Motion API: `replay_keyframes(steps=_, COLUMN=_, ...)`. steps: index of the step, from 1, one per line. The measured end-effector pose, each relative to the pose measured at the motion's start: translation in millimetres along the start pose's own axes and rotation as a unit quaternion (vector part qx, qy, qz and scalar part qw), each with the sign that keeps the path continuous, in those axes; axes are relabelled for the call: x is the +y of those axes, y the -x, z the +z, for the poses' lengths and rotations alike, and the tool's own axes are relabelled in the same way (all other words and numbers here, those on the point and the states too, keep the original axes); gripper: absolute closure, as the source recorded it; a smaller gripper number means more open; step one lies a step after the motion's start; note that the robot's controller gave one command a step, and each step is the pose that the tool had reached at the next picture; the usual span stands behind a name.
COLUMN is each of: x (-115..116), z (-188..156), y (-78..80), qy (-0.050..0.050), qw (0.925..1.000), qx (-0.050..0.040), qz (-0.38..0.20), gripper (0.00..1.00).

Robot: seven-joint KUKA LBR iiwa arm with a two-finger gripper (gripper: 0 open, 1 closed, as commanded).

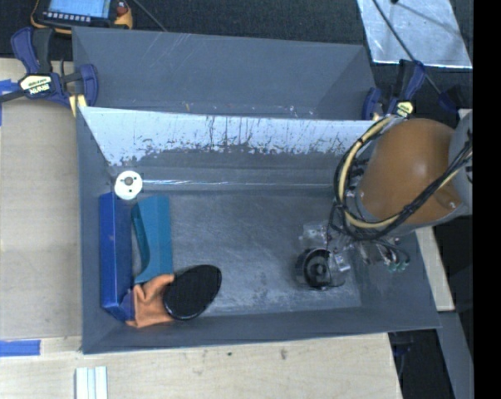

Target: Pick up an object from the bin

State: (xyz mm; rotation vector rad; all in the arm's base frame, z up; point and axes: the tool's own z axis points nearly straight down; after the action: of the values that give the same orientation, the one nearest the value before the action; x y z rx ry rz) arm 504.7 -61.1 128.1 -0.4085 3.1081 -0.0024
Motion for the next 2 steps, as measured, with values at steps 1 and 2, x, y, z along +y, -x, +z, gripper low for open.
replay_keyframes(steps=1, x=1, z=-9, y=-1.1, qy=0.001, qw=1.0000, qx=0.0032, qz=0.000, gripper=1.00)
replay_keyframes(steps=2, x=1, z=-26, y=-1.1, qy=0.002, qw=1.0000, qx=0.0036, qz=0.001, gripper=1.00)
